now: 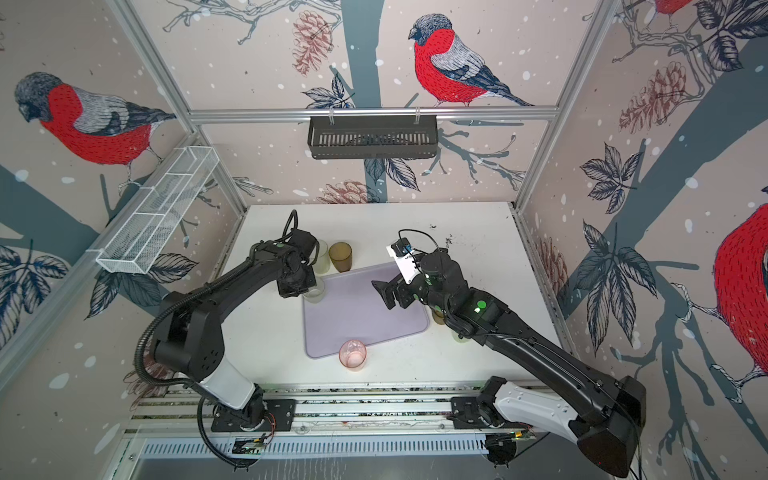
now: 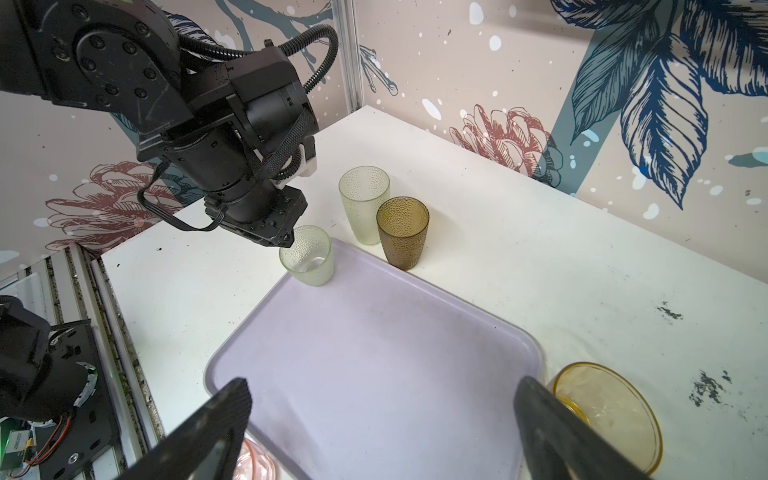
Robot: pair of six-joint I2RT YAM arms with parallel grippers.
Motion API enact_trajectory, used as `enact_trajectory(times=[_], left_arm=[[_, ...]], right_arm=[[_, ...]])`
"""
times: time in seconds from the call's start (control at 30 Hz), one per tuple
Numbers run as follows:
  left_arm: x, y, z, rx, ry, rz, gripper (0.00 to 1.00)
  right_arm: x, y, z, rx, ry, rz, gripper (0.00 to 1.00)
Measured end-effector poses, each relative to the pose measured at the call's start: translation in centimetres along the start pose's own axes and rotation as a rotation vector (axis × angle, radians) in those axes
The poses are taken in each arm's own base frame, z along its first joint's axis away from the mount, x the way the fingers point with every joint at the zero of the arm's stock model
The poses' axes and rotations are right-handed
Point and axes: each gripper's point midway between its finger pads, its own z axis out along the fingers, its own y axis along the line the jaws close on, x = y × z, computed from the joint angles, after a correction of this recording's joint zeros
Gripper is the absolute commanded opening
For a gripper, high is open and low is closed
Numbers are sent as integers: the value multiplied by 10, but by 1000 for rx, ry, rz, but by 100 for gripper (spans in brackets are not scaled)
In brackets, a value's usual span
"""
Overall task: Place the glasses into the tray
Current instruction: 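Lower the held pale green glass onto the tray corner with the left gripper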
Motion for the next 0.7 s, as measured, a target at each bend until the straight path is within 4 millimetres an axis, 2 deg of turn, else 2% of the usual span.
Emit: enact_trajectory(times=[0.57,0.7], left_arm=[[-2,0,4,3,-14,-4,6],[-2,0,3,4,-15,-3,9]], right_arm=[[0,0,0,0,0,-3,100],[0,0,0,0,0,-3,100]])
